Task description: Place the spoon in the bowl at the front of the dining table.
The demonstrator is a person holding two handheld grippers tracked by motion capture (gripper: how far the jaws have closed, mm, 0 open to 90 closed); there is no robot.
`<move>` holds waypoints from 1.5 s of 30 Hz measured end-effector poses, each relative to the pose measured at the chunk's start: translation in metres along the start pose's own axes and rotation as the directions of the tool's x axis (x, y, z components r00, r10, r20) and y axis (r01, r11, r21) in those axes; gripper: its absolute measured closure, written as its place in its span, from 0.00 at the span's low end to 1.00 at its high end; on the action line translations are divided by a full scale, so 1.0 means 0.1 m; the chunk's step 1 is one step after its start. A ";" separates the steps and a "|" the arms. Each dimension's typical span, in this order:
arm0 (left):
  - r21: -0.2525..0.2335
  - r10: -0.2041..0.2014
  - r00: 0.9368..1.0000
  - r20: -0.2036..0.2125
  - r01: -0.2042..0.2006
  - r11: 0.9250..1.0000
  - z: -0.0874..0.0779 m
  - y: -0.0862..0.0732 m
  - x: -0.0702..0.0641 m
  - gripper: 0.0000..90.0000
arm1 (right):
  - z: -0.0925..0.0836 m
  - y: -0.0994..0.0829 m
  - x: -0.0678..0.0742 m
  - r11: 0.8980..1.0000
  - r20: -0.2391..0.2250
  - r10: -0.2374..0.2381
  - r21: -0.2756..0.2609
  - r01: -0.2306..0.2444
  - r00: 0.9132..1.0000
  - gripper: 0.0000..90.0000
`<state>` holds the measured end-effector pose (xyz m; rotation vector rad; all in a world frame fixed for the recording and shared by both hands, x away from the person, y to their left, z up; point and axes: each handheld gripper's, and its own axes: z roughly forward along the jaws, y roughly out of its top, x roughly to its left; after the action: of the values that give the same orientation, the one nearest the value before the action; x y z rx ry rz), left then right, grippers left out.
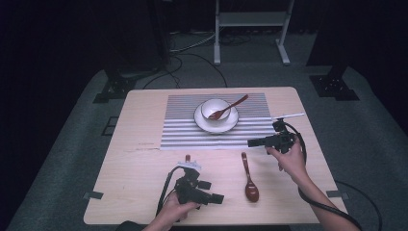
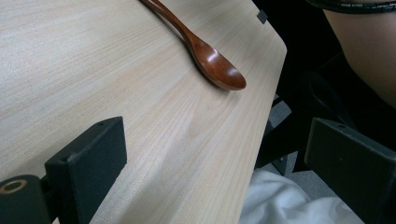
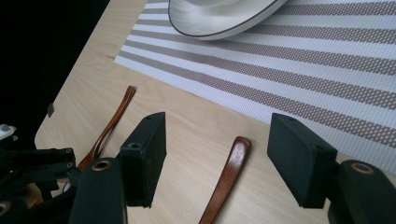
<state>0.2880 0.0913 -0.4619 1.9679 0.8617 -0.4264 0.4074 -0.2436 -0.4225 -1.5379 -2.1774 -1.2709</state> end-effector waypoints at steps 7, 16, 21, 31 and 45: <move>0.000 0.000 1.000 0.000 0.000 1.000 0.00 0.00 0.00 0.05 | 0.03 -0.08 0.02 1.000 -0.007 -0.009 0.009 0.009 1.000 0.40; -0.004 -0.003 1.000 0.000 0.003 1.000 0.00 0.00 0.01 0.05 | 0.04 -0.23 0.02 1.000 -0.024 -0.004 0.008 0.005 1.000 0.40; -0.002 -0.005 1.000 0.000 0.005 1.000 0.00 0.00 0.01 0.05 | 0.05 -0.33 0.03 1.000 -0.036 -0.005 0.011 0.005 0.999 0.40; -0.003 0.002 1.000 -0.002 -0.002 1.000 -0.01 0.00 0.01 0.05 | 0.05 -0.53 0.04 1.000 -0.062 0.000 -0.007 0.000 0.998 0.40; -0.004 0.003 1.000 -0.003 -0.003 1.000 -0.01 0.00 0.01 0.05 | -0.07 -0.77 0.05 0.999 -0.095 0.015 -0.050 -0.019 0.995 0.38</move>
<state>0.2882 0.0921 -0.4622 1.9665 0.8613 -0.4200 0.3386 -0.2525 -0.4566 -1.4800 -2.0852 -1.3748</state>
